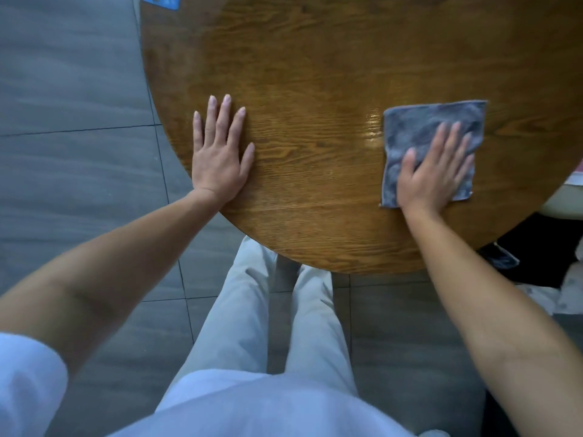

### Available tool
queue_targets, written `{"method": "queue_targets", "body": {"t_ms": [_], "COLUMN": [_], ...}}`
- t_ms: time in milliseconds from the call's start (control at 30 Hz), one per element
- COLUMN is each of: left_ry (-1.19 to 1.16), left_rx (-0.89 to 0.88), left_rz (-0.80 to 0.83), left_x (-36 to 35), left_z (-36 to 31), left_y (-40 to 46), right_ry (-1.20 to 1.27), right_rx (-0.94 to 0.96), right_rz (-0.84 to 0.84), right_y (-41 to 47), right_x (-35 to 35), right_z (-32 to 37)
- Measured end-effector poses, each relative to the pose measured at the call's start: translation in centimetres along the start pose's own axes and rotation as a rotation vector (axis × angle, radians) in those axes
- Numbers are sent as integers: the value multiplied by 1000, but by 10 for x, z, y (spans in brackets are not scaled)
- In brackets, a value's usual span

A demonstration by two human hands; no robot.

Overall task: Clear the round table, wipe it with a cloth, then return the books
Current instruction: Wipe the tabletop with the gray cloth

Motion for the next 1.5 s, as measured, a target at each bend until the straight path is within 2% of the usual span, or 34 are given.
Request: {"method": "queue_targets", "body": {"t_ms": [100, 167, 367, 500, 633, 733, 833, 933, 1033, 1233, 1500], "left_ry": [6, 1, -8, -29, -73, -98, -110, -123, -149, -164, -166], "left_rx": [0, 8, 19, 21, 47, 59, 47, 50, 74, 60, 32], "left_rz": [4, 11, 13, 7, 4, -3, -15, -3, 14, 31, 29], "left_x": [0, 0, 2, 3, 8, 14, 20, 24, 26, 27, 29], "left_z": [1, 0, 0, -3, -11, -19, -28, -36, -41, -38, -33], "left_y": [0, 0, 0, 0, 2, 4, 10, 20, 26, 24, 23], "right_ry": [71, 97, 47, 1, 172, 373, 594, 625, 598, 388, 219], "right_rx": [-103, -82, 384, 618, 521, 448, 195, 25, -44, 60, 374], "right_rz": [18, -15, 101, 149, 72, 112, 58, -112, -103, 153, 443], "right_y": [-4, -31, -152, -187, -159, -131, -91, -41, 2, 18, -128], "right_x": [3, -5, -43, -48, -22, 3, 40, 77, 87, 56, 2], "right_z": [6, 22, 83, 85, 77, 71, 53, 31, 31, 85, 136]}}
Point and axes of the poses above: each hand's wrist, its own y-axis towards the middle knuckle, its own x-axis out of the back of the hand, z = x × y, the point moved 2 cm from there along y, towards the middle knuckle, and after that the axes turned 11 degrees about z, right-handed, at the moved point
